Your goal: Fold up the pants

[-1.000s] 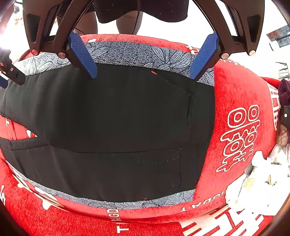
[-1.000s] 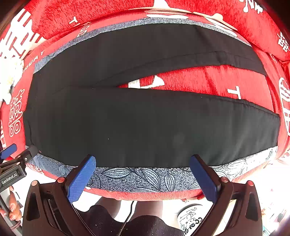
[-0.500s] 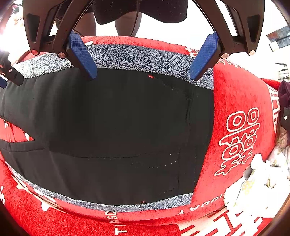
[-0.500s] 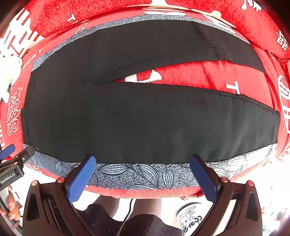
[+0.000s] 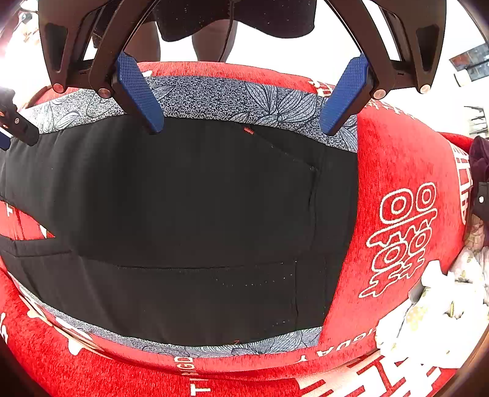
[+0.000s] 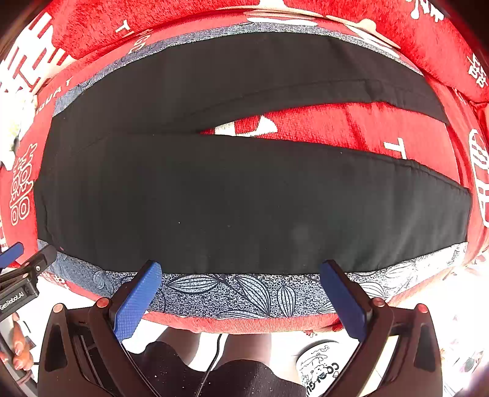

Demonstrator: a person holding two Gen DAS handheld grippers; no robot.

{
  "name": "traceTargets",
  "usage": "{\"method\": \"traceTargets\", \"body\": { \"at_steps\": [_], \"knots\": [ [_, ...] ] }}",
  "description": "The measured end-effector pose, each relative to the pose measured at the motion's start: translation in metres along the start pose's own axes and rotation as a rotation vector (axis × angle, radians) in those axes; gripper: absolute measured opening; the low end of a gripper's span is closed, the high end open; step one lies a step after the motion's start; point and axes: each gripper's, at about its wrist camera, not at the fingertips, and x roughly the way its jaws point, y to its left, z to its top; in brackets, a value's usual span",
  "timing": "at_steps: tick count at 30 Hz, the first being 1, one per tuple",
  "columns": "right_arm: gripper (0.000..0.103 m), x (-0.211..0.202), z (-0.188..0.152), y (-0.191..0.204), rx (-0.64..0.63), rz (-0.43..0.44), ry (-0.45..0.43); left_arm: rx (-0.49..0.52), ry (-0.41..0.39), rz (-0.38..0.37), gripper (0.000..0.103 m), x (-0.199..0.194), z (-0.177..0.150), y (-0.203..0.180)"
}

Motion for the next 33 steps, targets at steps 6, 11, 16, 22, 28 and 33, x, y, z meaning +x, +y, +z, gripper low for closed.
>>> {"method": "traceTargets", "body": {
  "at_steps": [6, 11, 16, 22, 28, 33],
  "knots": [
    [0.103, -0.002, 0.002, 0.003, -0.010, -0.006, 0.002, -0.003, 0.000, 0.001, 0.103, 0.000, 0.001, 0.000],
    [0.103, -0.002, 0.004, 0.004, -0.012, -0.007, 0.001, -0.005, -0.003, 0.004, 0.103, 0.000, 0.000, 0.001],
    [0.103, -0.003, 0.005, 0.005, -0.012, -0.007, -0.002, -0.005, -0.016, 0.009, 0.103, -0.001, -0.003, 0.003],
    [0.103, -0.004, 0.004, -0.004, 0.036, 0.121, -0.018, -0.020, -0.028, -0.116, 0.103, 0.000, -0.010, 0.013],
    [0.096, 0.014, -0.012, -0.040, 0.189, 0.487, 0.004, -0.081, -0.005, -0.316, 0.103, 0.018, -0.032, 0.053],
    [0.082, 0.058, -0.043, -0.069, 0.282, 0.726, 0.132, -0.174, 0.061, -0.455, 0.103, 0.045, -0.060, 0.089]
  ]
}}
